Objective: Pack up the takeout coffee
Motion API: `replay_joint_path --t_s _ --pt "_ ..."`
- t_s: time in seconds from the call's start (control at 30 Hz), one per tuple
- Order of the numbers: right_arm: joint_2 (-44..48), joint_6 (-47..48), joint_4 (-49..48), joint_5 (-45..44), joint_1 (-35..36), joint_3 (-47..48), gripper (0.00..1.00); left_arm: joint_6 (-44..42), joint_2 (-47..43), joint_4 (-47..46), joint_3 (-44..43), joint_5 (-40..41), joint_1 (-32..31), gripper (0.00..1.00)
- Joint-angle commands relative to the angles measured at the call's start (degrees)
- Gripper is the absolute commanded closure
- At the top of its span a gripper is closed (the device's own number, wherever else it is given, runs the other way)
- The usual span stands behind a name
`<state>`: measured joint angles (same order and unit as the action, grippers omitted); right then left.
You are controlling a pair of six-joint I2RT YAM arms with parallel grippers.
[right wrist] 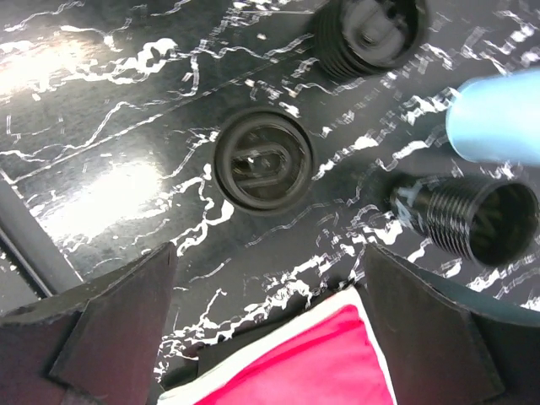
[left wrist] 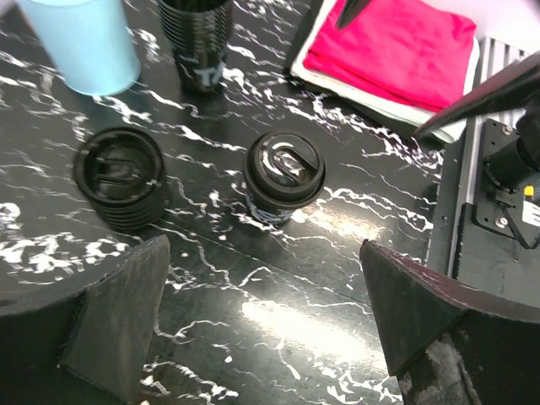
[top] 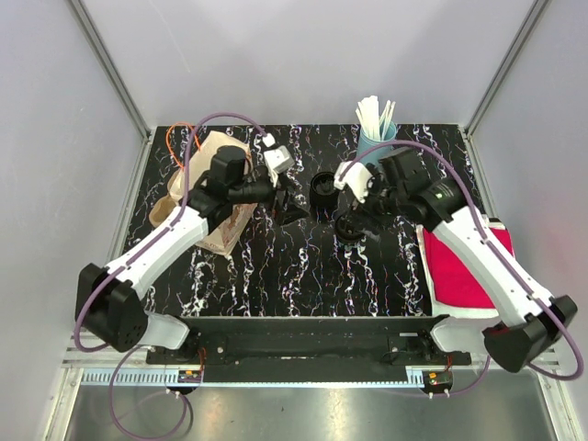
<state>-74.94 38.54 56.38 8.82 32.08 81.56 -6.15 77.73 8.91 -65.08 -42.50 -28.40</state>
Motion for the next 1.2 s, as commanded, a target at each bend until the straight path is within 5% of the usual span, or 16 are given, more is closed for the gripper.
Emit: replay_joint_path --t_s 0.0,0.27,0.6,1.17 --pt "4.3 -3.1 -5.6 -0.4 -4.5 -3.9 0.03 0.8 2.9 -2.6 -1.3 -0.6 -2.8 0.01" --pt "9.7 -8.0 -12.2 0.3 -11.1 -10.9 0.02 3.2 12.5 3.0 -8.7 7.0 -9.0 0.01" --pt "13.7 -14.9 -22.5 4.5 -18.4 -22.2 0.00 6.0 25.1 8.6 -19.6 6.6 -9.2 0.01" --pt "9.5 -18.4 -24.7 12.1 -22.4 -23.5 0.04 9.1 37.1 10.4 -28.8 -0.9 -9.0 0.01"
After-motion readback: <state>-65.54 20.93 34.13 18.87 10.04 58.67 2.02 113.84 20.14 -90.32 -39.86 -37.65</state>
